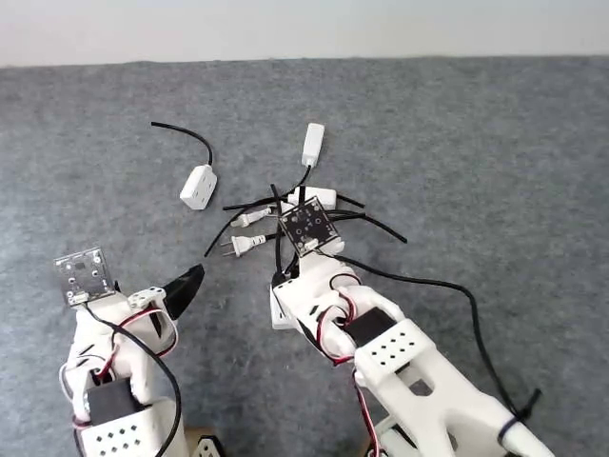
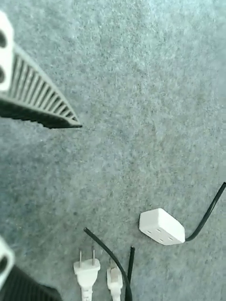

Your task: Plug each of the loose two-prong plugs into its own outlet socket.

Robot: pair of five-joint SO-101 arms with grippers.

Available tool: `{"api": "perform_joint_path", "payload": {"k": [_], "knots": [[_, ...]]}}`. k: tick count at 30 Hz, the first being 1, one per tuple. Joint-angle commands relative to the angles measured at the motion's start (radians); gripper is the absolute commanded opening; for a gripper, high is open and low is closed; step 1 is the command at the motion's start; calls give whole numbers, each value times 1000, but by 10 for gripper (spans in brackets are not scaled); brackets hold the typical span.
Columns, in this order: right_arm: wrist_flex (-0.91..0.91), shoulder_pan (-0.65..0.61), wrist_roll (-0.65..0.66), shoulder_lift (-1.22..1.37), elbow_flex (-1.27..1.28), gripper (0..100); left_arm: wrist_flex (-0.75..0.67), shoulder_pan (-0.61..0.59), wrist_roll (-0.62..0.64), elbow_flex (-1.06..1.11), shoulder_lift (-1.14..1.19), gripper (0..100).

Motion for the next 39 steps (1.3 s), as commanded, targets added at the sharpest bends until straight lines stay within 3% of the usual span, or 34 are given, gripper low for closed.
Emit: {"api": "perform_joint_path", "payload": {"k": [1,11,17,22,39], "knots": [[21,-4,17,76,-51,8,-25,0,-8,-15,-6,468],[213,-7,38,328,-267,8,-25,0,-8,-15,-5,468],[274,-42,51,332,-281,8,-23,-5,-44,-13,-5,468],[326,-58,141,344,-285,8,-25,-5,-48,-13,-5,468],[510,-59,169,538,-473,8,-25,-2,-51,-4,-8,468]]}}
